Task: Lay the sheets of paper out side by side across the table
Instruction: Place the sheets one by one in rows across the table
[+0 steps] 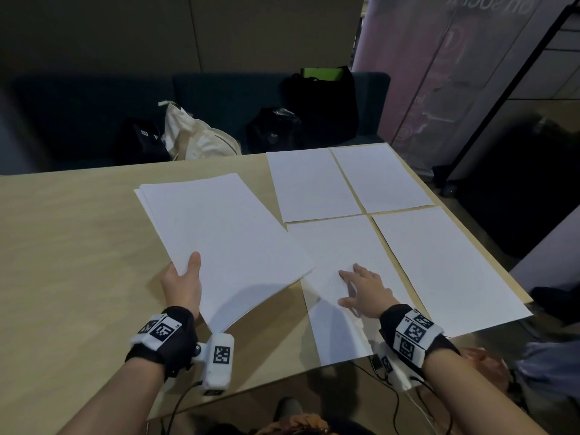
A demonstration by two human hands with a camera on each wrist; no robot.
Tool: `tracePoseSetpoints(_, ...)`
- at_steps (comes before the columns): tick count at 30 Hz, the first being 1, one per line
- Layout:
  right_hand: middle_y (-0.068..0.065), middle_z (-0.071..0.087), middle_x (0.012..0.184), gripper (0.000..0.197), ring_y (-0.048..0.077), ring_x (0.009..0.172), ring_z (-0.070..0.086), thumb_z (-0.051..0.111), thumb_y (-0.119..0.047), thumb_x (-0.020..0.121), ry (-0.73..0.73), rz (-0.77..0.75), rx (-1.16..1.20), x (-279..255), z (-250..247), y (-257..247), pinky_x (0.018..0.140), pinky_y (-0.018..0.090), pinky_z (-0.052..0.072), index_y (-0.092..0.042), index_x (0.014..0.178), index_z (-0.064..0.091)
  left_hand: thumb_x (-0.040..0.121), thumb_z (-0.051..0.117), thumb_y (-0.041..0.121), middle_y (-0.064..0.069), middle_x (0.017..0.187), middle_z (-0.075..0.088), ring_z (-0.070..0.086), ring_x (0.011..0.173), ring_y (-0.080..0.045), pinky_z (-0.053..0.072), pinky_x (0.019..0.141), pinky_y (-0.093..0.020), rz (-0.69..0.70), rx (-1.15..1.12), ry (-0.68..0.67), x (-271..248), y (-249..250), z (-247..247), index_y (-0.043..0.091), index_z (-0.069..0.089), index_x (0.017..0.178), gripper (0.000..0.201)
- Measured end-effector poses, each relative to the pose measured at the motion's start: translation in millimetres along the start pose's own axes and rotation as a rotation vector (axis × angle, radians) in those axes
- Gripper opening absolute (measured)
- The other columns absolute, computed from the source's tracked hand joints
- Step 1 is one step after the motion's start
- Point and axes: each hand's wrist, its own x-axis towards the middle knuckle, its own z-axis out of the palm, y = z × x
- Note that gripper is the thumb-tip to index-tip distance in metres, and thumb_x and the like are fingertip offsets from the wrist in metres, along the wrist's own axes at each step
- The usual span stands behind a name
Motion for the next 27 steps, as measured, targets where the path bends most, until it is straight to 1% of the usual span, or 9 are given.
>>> tracePoseSetpoints(3,0.002,0.008,0.160,0.067,0.028,0.146,0.009,0.058,-0.035,0.089,0.002,0.003,0.005,0.2,0.0,4.0,0.113,0.059,0.022,-0.029,0.147,0.025,0.093,0.054,0.017,-0.013,0.121,0.063,0.059,0.104,-0.024,0.043,0.090,-0.030,-0.002,-0.002,-0.002,-0.4,1.8,1.5,0.001,0.058,0.119,0.031)
tracePoseSetpoints(6,0.002,0.008,0.160,0.067,0.028,0.146,0.009,0.058,-0.036,0.089,0.003,0.004,0.001,-0.2,-0.2,5.1,0.113,0.059,0.022,-0.029,0.147,0.025,0.094,0.054,0.016,-0.014,0.122,0.062,0.057,0.101,-0.021,0.042,0.089,-0.029,0.002,-0.007,-0.006,-1.9,3.5,4.0,-0.001,0.057,0.120,0.031)
tracePoseSetpoints(11,0.002,0.008,0.160,0.068,0.028,0.146,0.010,0.059,-0.035,0.088,0.003,0.003,0.004,0.7,0.0,4.6,0.112,0.059,0.023,-0.029,0.146,0.025,0.094,0.053,0.015,-0.015,0.123,0.061,0.056,0.101,-0.020,0.040,0.087,-0.027,0.005,-0.004,-0.011,-3.7,4.3,5.9,-0.001,0.056,0.121,0.031)
tracePoseSetpoints(14,0.003,0.009,0.160,0.068,0.029,0.145,0.010,0.060,-0.034,0.088,0.003,0.002,0.009,1.5,-0.2,5.3,0.112,0.059,0.023,-0.028,0.147,0.026,0.094,0.053,0.015,-0.015,0.124,0.061,0.058,0.103,-0.023,0.040,0.087,-0.026,0.000,-0.007,-0.014,-4.1,4.5,6.5,-0.002,0.056,0.121,0.032)
tracePoseSetpoints(17,0.003,0.009,0.160,0.069,0.029,0.145,0.011,0.061,-0.034,0.088,0.004,0.000,0.006,1.8,0.0,5.0,0.113,0.058,0.023,-0.028,0.147,0.026,0.094,0.053,0.015,-0.014,0.124,0.061,0.055,0.100,-0.019,0.040,0.086,-0.026,0.002,0.001,-0.018,-5.1,5.3,6.5,-0.002,0.056,0.121,0.032)
tracePoseSetpoints(20,0.003,0.009,0.160,0.069,0.029,0.145,0.011,0.061,-0.034,0.088,0.007,-0.001,0.006,2.0,0.9,3.9,0.113,0.058,0.023,-0.028,0.147,0.026,0.094,0.053,0.015,-0.015,0.126,0.061,0.055,0.100,-0.017,0.040,0.086,-0.025,0.011,0.006,-0.015,-5.3,5.6,5.2,-0.002,0.056,0.121,0.032)
tracePoseSetpoints(22,0.003,0.009,0.160,0.069,0.029,0.145,0.011,0.061,-0.034,0.087,0.008,-0.001,0.006,2.0,1.3,3.6,0.113,0.058,0.023,-0.028,0.147,0.026,0.094,0.052,0.014,-0.015,0.127,0.060,0.055,0.101,-0.017,0.040,0.087,-0.025,0.019,0.007,-0.012,-5.2,5.7,4.1,-0.003,0.056,0.122,0.033)
tracePoseSetpoints(25,0.003,0.009,0.160,0.069,0.029,0.145,0.011,0.061,-0.034,0.087,0.008,0.000,0.007,2.1,1.3,3.5,0.113,0.058,0.023,-0.029,0.147,0.026,0.094,0.052,0.014,-0.015,0.127,0.060,0.057,0.105,-0.021,0.040,0.088,-0.026,0.020,0.007,-0.012,-4.8,6.0,3.3,-0.003,0.056,0.122,0.033)
tracePoseSetpoints(27,0.004,0.010,0.160,0.069,0.029,0.145,0.012,0.062,-0.034,0.087,0.007,-0.002,0.007,2.0,1.1,3.9,0.113,0.058,0.023,-0.029,0.146,0.026,0.094,0.053,0.015,-0.015,0.126,0.060,0.056,0.102,-0.019,0.040,0.088,-0.026,0.018,0.006,-0.013,-4.8,5.5,3.0,-0.002,0.056,0.122,0.033)
